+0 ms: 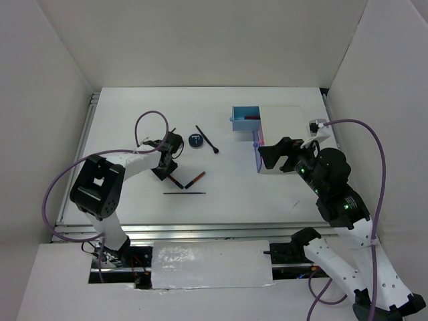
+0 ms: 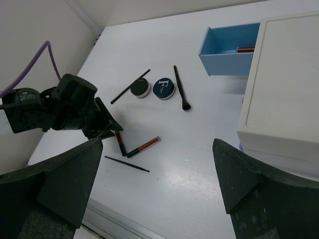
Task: Organize the makeup
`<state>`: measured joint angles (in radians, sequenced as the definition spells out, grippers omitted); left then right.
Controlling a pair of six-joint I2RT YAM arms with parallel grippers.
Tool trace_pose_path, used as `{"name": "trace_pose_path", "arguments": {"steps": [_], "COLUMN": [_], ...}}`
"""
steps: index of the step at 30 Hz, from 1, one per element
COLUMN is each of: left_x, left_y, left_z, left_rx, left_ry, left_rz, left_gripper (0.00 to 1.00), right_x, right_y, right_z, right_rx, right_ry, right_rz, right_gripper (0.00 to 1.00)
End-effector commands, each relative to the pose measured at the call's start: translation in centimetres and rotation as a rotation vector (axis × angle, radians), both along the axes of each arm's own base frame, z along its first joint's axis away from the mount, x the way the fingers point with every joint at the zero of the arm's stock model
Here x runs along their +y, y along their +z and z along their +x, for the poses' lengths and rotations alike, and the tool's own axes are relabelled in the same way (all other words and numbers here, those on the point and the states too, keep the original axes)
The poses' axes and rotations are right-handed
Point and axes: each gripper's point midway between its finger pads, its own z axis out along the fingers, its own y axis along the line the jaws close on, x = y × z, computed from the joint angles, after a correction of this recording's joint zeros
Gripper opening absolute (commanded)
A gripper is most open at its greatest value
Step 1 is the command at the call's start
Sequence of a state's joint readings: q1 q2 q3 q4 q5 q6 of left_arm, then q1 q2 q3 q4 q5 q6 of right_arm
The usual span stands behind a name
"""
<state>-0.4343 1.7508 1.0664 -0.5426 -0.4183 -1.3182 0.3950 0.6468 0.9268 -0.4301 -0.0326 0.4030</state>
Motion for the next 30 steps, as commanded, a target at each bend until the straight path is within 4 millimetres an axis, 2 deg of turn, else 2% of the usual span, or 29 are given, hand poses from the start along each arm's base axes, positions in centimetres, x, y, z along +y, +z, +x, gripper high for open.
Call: {"name": "trace_pose_path", "arguments": {"steps": [1, 6, 14, 17, 18, 20, 24, 27, 30], "left_x": [0.7, 1.0, 1.8, 2.1, 2.2, 2.4, 2.8, 3.0, 3.3], "left_y": [-1.2, -1.4, -0.8, -0.3, -0.1, 0.6, 3.0, 5.7, 10.4], "left_z": [-1.5, -1.8, -1.7, -1.5, -1.3, -0.9, 0.7, 1.7, 3.0], "left_rx": [0.052, 0.077, 0.065, 0.045, 0.034, 0.007, -0.075, -0.169, -0.315], "left_ry": [0.026, 0.033, 0.057, 0.061, 0.065, 0.066, 0.05, 0.041, 0.0], "left_rz": [0.019, 0.04, 0.069, 0.08, 0.081, 0.083, 0.106, 0.11, 0.113], "left_gripper": [0.46, 0.33, 0.25, 0.16, 0.08, 0.0, 0.0, 0.0, 0.0], "right_x": [-0.2, -0.3, -0.4, -0.4, -0.4, -0.4, -0.4, -0.3, -0.3], "right_y": [1.1, 1.4, 1.4, 1.3, 1.3, 1.3, 1.3, 1.2, 1.1], "right_z": [0.0, -0.2, -0.3, -0.3, -0.3, -0.3, -0.2, -0.1, 0.1], "right_rx": [-0.048, -0.059, -0.061, -0.06, -0.06, -0.058, -0.056, -0.051, -0.045], "right_ry": [-0.008, -0.011, -0.016, -0.014, -0.016, -0.014, -0.017, -0.017, -0.018], "right_rz": [0.012, 0.017, 0.017, 0.016, 0.016, 0.016, 0.014, 0.012, 0.008], "right_gripper": [1.0, 1.0, 1.0, 1.0, 1.0, 1.0, 1.0, 1.0, 1.0]}}
